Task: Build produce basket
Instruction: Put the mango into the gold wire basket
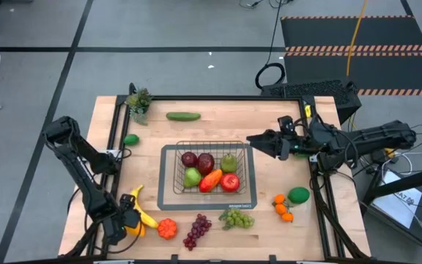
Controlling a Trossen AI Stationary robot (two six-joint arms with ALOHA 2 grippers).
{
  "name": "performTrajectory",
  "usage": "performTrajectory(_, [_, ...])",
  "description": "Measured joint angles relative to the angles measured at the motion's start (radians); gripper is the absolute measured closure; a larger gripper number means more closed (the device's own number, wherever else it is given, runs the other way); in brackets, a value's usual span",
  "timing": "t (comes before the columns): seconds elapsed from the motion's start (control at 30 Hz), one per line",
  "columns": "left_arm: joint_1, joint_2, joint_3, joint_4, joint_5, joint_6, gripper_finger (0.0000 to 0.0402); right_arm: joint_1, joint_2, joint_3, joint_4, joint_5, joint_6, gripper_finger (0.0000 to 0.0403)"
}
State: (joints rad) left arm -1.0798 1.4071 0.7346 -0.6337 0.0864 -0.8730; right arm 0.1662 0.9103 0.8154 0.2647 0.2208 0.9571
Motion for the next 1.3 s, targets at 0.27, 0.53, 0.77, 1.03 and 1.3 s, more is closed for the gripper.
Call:
performTrajectory(0.27, [0.0,0.0,-0.054,0.061,-0.009,0.01,0.0075,0.065,0.068,0.0,0.095,0.165,0.0,0.0051])
performTrajectory(0.53, [0.0,0.0,-0.06,0.069,-0.028,0.057,0.0132,0.079,0.15,0.0,0.194,0.201,0.019,0.0051])
performTrajectory(0.77, [0.001,-0.001,-0.027,0.102,-0.027,0.025,0.013,0.079,0.171,0.0,0.199,0.199,0.054,0.0051])
performTrajectory(1.03, [0.044,-0.001,0.093,0.039,-0.016,0.007,0.0121,0.078,0.171,0.0,0.186,0.195,-0.003,0.0051])
performTrajectory(1.3, [0.15,-0.001,0.255,-0.138,-0.028,0.071,0.012,0.076,0.171,0.0,0.077,0.194,-0.084,0.0051])
